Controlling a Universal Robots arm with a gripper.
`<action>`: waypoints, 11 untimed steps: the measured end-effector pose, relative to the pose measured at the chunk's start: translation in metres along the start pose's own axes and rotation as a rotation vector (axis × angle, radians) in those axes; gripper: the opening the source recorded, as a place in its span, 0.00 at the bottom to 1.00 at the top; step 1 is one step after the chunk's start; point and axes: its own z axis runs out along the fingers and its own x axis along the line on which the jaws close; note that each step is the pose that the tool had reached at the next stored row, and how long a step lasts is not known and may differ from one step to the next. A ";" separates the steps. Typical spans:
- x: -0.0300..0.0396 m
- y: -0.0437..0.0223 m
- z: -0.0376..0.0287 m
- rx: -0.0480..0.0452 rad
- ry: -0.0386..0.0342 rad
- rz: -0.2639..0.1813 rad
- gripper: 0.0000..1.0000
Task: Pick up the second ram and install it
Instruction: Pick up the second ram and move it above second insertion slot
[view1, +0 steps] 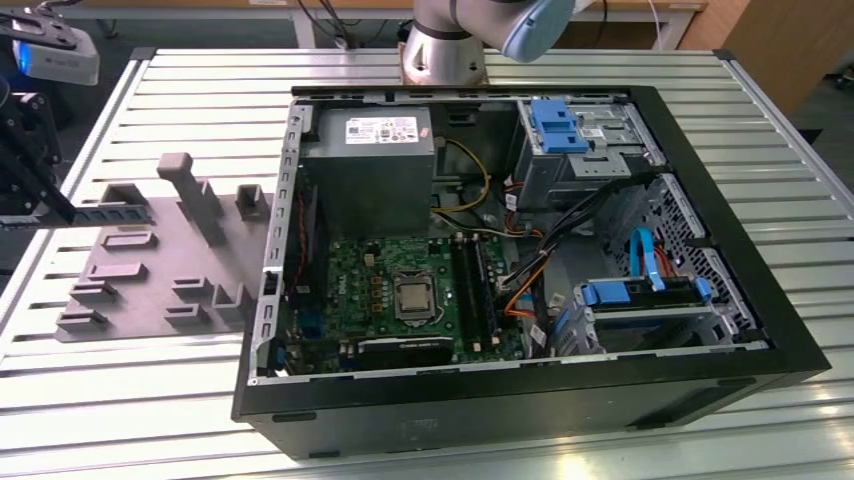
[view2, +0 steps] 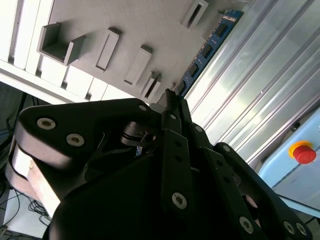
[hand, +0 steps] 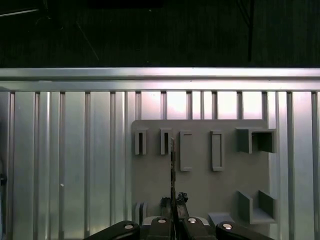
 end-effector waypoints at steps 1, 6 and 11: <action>0.0000 0.0000 -0.0008 -0.0001 0.0001 0.000 0.14; 0.0000 0.0001 -0.0040 0.0000 0.0000 0.000 0.14; -0.0001 0.0001 -0.0073 -0.0001 0.0000 0.000 0.14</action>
